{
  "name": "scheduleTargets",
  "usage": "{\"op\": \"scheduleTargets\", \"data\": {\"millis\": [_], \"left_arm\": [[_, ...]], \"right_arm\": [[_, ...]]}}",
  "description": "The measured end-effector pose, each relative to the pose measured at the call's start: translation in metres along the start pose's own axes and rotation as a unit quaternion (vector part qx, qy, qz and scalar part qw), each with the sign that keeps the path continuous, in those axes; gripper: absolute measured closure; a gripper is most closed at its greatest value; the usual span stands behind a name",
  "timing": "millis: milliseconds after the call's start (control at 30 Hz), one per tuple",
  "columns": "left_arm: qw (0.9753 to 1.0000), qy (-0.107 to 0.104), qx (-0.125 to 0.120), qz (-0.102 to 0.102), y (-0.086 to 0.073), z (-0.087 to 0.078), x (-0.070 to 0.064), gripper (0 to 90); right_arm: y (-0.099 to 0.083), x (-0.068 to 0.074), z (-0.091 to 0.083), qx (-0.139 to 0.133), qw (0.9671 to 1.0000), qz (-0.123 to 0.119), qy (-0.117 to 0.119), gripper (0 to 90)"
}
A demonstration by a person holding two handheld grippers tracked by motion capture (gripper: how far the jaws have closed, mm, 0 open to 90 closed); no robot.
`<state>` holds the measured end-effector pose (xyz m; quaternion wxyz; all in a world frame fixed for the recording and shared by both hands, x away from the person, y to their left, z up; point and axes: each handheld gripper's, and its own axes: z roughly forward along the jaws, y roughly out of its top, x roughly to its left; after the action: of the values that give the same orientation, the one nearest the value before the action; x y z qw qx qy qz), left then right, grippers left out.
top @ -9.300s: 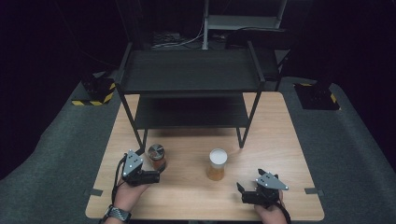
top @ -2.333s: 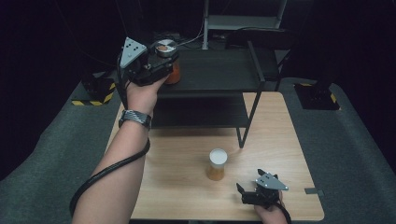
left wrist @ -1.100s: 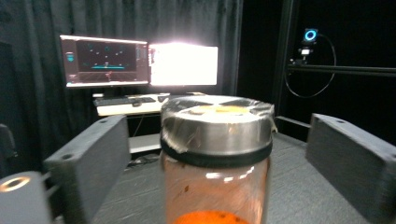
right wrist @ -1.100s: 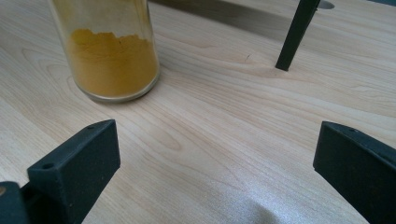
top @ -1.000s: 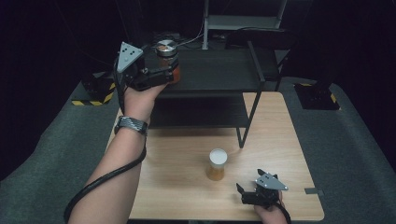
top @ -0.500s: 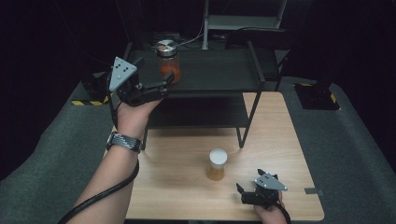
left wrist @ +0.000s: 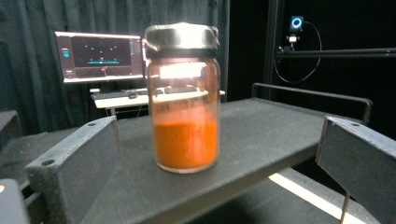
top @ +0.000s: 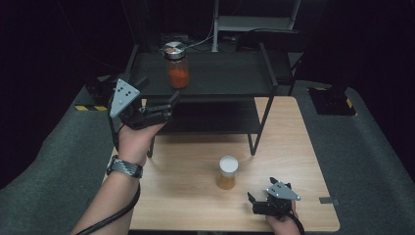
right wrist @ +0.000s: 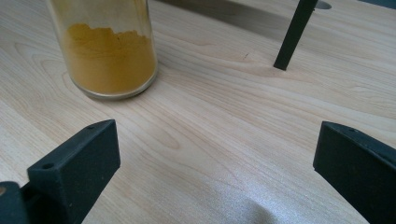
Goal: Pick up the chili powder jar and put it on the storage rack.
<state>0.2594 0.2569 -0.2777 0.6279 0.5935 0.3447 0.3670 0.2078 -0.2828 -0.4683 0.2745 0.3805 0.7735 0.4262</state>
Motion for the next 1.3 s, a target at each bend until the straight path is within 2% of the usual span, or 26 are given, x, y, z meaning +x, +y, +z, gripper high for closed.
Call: {"op": "scheduleTargets", "data": {"millis": [433, 933, 1067, 1300], "left_arm": [[0.9999, 0.001, 0.017, 0.003, -0.03, -0.02, -0.003, 0.4], [0.9989, 0.0, 0.047, -0.003, -0.079, -0.047, -0.005, 0.4], [0.9987, 0.0, 0.051, -0.006, -0.088, -0.052, -0.006, 0.4], [0.9975, -0.001, 0.069, -0.01, -0.112, -0.064, -0.009, 0.4]], "right_arm": [[0.001, 0.0, 0.0, 0.002, 1.0, -0.001, 0.0, 0.0], [0.0, 0.002, 0.0, 0.0, 1.0, -0.003, -0.004, 0.0], [0.0, 0.003, 0.0, 0.001, 1.0, -0.005, -0.004, 0.0], [0.001, 0.003, 0.0, 0.001, 1.0, -0.008, -0.004, 0.0]]}}
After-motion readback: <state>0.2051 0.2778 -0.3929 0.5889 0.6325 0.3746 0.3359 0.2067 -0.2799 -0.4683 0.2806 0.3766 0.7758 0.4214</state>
